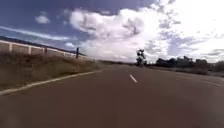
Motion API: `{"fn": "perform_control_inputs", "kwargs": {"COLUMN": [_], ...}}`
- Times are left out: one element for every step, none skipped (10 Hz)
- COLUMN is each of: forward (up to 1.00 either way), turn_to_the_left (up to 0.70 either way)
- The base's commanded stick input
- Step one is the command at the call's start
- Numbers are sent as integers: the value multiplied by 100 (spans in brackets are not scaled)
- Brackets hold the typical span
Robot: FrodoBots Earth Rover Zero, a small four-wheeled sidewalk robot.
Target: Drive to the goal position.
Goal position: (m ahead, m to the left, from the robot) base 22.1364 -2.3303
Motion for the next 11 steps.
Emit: {"fn": "perform_control_inputs", "kwargs": {"forward": [100,100,100,100,100,100,100,100,100,100,100], "turn_to_the_left": [0,0,0,0,0,0,-9,-20,-31,-26,-16]}}
